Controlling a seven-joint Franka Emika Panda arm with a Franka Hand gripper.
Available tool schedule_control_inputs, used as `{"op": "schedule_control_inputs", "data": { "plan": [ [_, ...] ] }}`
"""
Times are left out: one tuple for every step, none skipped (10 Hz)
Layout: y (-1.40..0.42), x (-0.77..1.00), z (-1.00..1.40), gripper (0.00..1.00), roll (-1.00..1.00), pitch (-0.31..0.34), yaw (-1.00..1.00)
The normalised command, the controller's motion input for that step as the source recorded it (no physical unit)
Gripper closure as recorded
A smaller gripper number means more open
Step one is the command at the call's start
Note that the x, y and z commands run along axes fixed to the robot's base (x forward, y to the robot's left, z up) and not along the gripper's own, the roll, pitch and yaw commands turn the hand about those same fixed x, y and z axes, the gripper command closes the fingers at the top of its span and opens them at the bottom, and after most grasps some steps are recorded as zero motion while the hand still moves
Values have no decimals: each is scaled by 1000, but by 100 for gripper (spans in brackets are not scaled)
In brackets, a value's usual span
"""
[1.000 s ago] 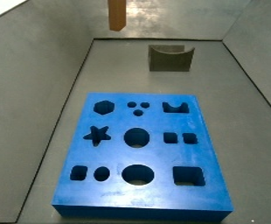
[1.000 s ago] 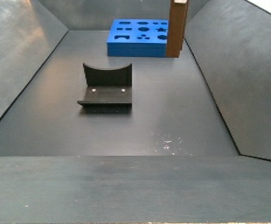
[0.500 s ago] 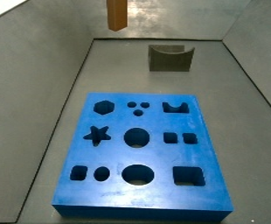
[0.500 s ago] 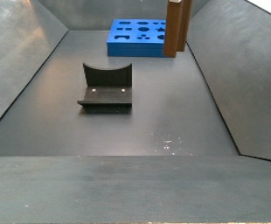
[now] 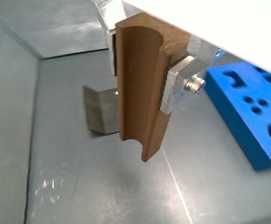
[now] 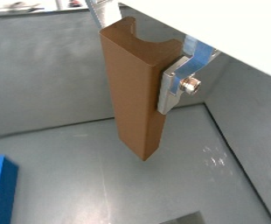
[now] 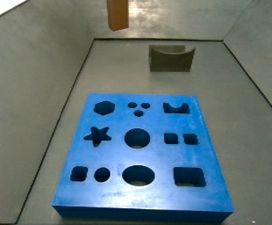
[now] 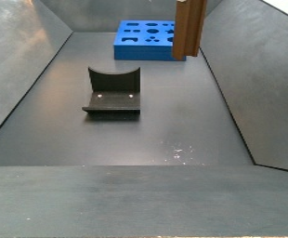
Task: Pick up the arch object. Move up. Rotate the arch object. Move to above the board. Insert the arch object.
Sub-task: Rotate the arch object.
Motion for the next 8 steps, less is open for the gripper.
{"op": "schedule_control_inputs", "data": {
  "plan": [
    [4,4,4,100,-24,49,-1000],
    [4,4,5,100,-27,57,-1000],
    [4,5,5,100,-32,66,-1000],
    [4,6,7,100,-41,85,-1000],
    [5,7,7,100,-47,97,-971],
    [5,8,9,100,-47,96,-714],
    [5,11,12,100,-47,94,-420],
    [5,13,14,100,-47,93,-277]
  ]
}}
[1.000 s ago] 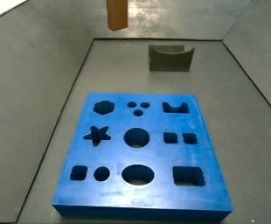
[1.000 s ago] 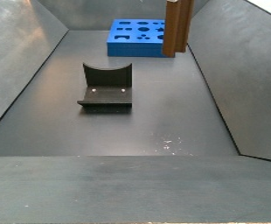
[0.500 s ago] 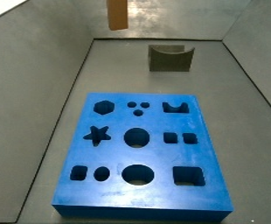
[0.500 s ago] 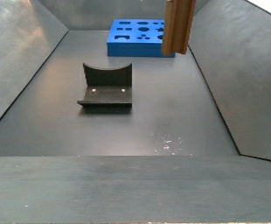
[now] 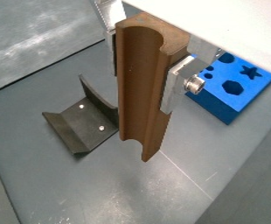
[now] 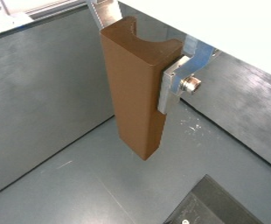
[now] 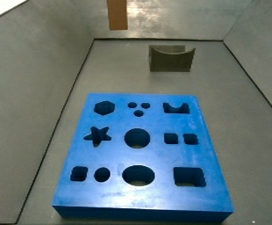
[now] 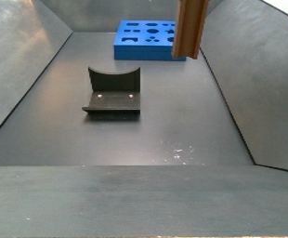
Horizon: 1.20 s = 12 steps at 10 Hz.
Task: Pick up the arch object. Move up. Rotate the arch object. Move to above the board. Insert the arch object.
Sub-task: Rotate the arch object.
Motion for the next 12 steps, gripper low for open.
{"op": "schedule_control_inputs", "data": {
  "plan": [
    [0,0,-1000,100,-47,93,-163],
    [0,4,-1000,100,-46,87,-129],
    [3,32,-1000,100,-45,33,-87],
    [3,30,-1000,100,-48,0,-72],
    [4,23,-1000,100,-54,-34,-60],
    [6,21,-1000,100,-58,-45,-56],
    [7,25,-1000,100,-63,-47,-52],
    [7,25,-845,100,-68,-42,-50],
    [7,25,-631,100,-75,-37,-46],
    [5,23,-473,100,-80,-40,-43],
    [4,20,-370,100,-84,-41,-41],
    [0,0,0,0,-92,-46,-35]
  ]
}}
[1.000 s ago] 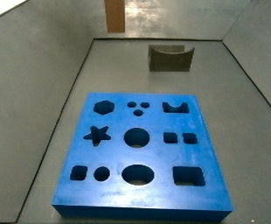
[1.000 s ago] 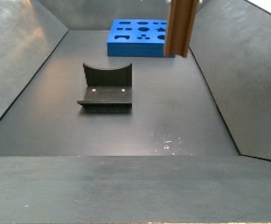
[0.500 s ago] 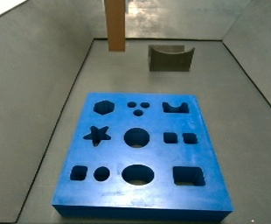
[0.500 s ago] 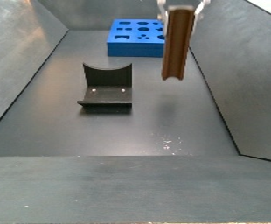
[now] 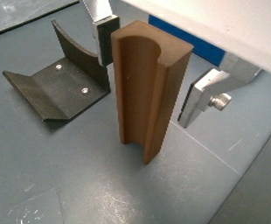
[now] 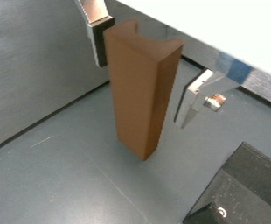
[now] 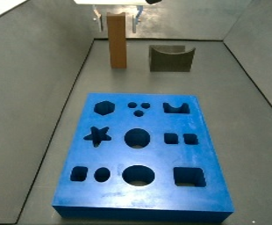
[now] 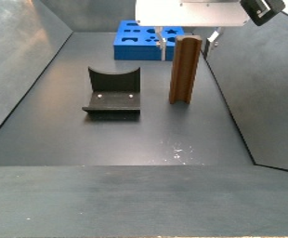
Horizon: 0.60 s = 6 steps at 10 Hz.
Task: Pick up the arch object. Move up. Rotate the arch object. Move to above the board. Insert the arch object.
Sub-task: Rotate the arch object.
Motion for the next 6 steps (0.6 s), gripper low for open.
{"op": "schedule_control_inputs", "data": {
  "plan": [
    [0,0,1000,0,-95,-8,-33],
    [0,-11,1000,0,-95,7,-33],
    [2,-22,1000,0,-93,28,-35],
    [6,-20,948,0,-88,37,-37],
    [11,-9,718,0,-81,51,-40],
    [15,0,536,0,-75,66,-43]
  ]
}}
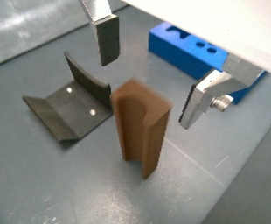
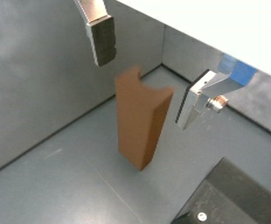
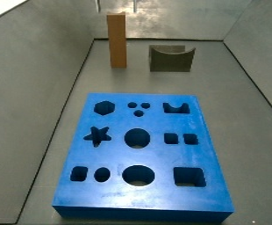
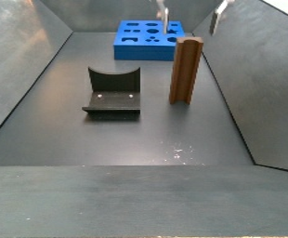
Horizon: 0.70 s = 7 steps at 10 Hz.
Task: Pick up the arch object. Move up. Rotate the arch object. Move to above the board. Insert the arch object.
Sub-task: Rotate the arch object.
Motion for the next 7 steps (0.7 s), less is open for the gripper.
{"op": "schedule_control_inputs", "data": {
  "plan": [
    [18,11,296,0,-69,89,-46],
    [0,0,0,0,-5,8,1000],
    [-1,12,-87,0,-5,8,1000],
    [-16,33,-83,0,-5,6,1000],
    [-9,33,-51,0,-5,6,1000],
    [-8,35,-39,0,-5,5,1000],
    [-7,36,-37,0,-5,5,1000]
  ]
}}
